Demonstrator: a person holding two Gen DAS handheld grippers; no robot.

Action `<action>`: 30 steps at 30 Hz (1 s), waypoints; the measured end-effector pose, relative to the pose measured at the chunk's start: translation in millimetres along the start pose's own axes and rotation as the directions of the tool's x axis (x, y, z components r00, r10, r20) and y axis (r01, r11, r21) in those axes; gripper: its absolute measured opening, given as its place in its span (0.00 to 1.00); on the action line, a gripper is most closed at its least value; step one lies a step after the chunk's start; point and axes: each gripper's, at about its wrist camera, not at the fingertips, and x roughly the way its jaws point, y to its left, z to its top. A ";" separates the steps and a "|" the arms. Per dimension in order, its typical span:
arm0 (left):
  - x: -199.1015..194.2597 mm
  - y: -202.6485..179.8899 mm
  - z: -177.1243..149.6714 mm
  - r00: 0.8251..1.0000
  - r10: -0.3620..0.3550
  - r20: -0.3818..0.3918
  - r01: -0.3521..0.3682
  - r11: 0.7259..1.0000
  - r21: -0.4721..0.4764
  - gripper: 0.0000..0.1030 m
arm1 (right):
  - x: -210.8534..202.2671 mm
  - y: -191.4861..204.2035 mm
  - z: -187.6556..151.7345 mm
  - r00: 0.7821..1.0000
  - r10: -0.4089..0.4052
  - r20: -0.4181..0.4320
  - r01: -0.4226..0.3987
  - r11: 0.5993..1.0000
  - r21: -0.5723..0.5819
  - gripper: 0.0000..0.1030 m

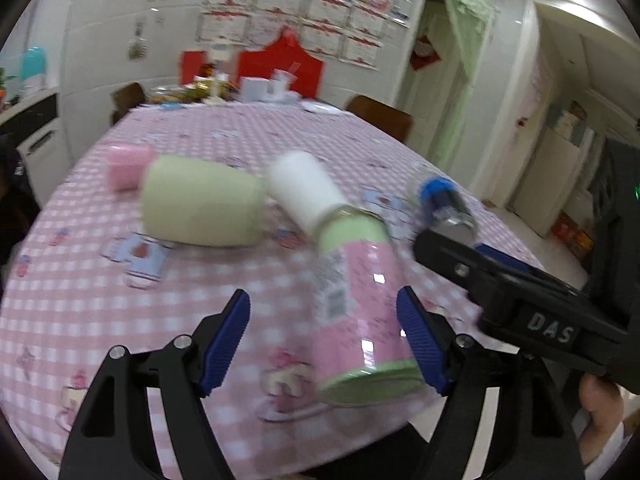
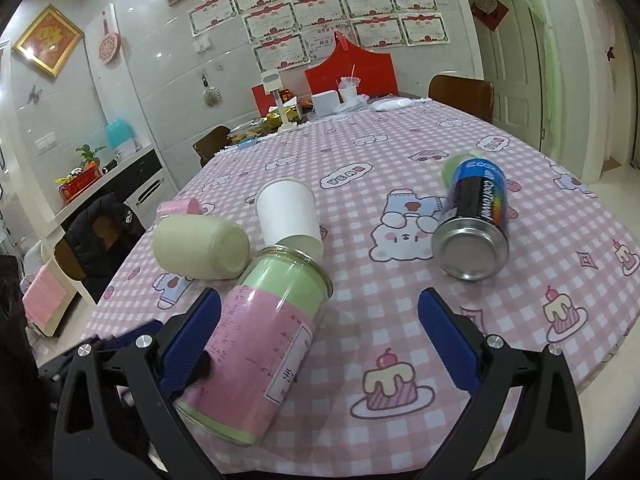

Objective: Flip cup upside down
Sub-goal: 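Close the right tool around the pink tin and lift it, then rotate the held pink tin upright with the green lid up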

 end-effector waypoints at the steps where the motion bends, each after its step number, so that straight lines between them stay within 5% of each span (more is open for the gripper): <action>1: -0.7 5.8 0.5 1.000 0.025 0.007 -0.025 1.000 -0.009 0.72 | 3.8 1.0 0.9 1.000 0.004 -0.010 -0.004 1.000 0.004 0.92; 6: -0.3 30.7 7.0 0.991 0.135 0.018 -0.134 0.990 -0.052 0.72 | 27.8 3.4 4.5 0.994 0.064 -0.092 -0.059 0.997 0.052 0.92; 16: 11.1 59.4 19.6 0.975 0.222 0.021 -0.220 0.972 -0.077 0.73 | 65.4 4.9 7.2 0.965 0.162 -0.207 -0.130 0.978 0.162 0.92; 22: 20.2 70.6 19.6 0.975 0.224 0.011 -0.222 0.971 -0.089 0.73 | 83.3 4.0 9.0 0.939 0.226 -0.259 -0.168 0.959 0.229 0.93; 27: 25.5 75.5 21.0 0.977 0.212 0.009 -0.210 0.973 -0.094 0.73 | 84.4 5.1 13.6 0.938 0.234 -0.257 -0.174 0.956 0.235 0.92; 30: 27.4 75.8 21.4 0.979 0.202 0.010 -0.200 0.974 -0.102 0.73 | 84.9 9.5 12.9 0.936 0.239 -0.260 -0.187 0.960 0.210 0.82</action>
